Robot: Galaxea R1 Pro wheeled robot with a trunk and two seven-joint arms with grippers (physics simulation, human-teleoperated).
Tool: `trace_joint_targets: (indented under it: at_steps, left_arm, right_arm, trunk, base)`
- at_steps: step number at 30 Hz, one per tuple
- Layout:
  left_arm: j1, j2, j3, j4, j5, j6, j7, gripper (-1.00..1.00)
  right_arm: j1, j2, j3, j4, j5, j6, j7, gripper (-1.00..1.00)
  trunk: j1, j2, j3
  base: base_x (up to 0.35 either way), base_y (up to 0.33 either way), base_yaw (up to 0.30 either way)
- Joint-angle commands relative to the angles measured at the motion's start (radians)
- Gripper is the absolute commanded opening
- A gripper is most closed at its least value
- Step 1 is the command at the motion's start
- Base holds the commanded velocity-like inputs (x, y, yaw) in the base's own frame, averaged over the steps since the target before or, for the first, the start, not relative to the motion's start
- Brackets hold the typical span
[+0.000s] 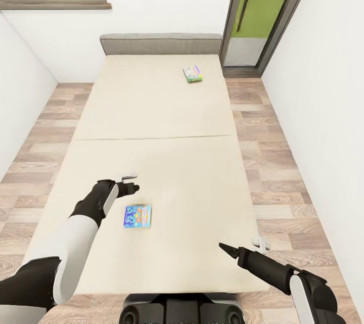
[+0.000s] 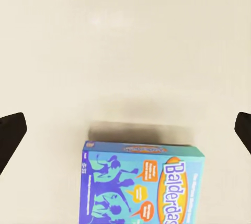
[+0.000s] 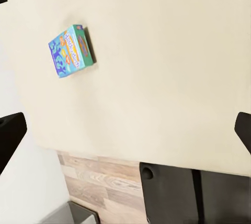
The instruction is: Put all the toys in the child's room - the three board games (two on the bed and one on the table), the two jigsaw puzzles on the table, and the tennis ball on the table - inside the toy box on the table in the child's room.
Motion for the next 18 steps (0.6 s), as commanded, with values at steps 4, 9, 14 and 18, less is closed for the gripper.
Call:
trace_joint_targets:
  at_steps: [4,9,14,18]
  left_arm:
    - [-0.004,0.0,0.004,-0.002,0.0,0.005,-0.001,1.0]
    - [-0.006,0.0,0.004,-0.004,0.0,0.004,-0.001,1.0]
    - [-0.006,-0.001,0.004,-0.005,0.0,0.003,-0.001,1.0]
    - [-0.006,-0.001,0.003,-0.005,0.0,0.003,-0.001,1.0]
  right_arm:
    - [-0.001,0.001,-0.003,-0.001,0.001,0.006,0.006,1.0]
    - [-0.001,0.001,-0.003,-0.001,0.001,0.006,0.006,1.0]
    - [-0.001,0.001,-0.003,-0.001,0.001,0.006,0.007,1.0]
    - [-0.001,0.001,-0.003,-0.002,-0.001,0.006,0.008,1.0]
  trunk:
    - [0.0,-0.002,-0.008]
    - [0.0,-0.002,-0.016]
    - [0.0,-0.002,-0.024]
    - [0.0,-0.002,-0.029]
  base:
    - [0.0,0.0,0.0]
    - [0.0,0.0,0.0]
    - [0.0,0.0,0.0]
    - [0.0,0.0,0.0]
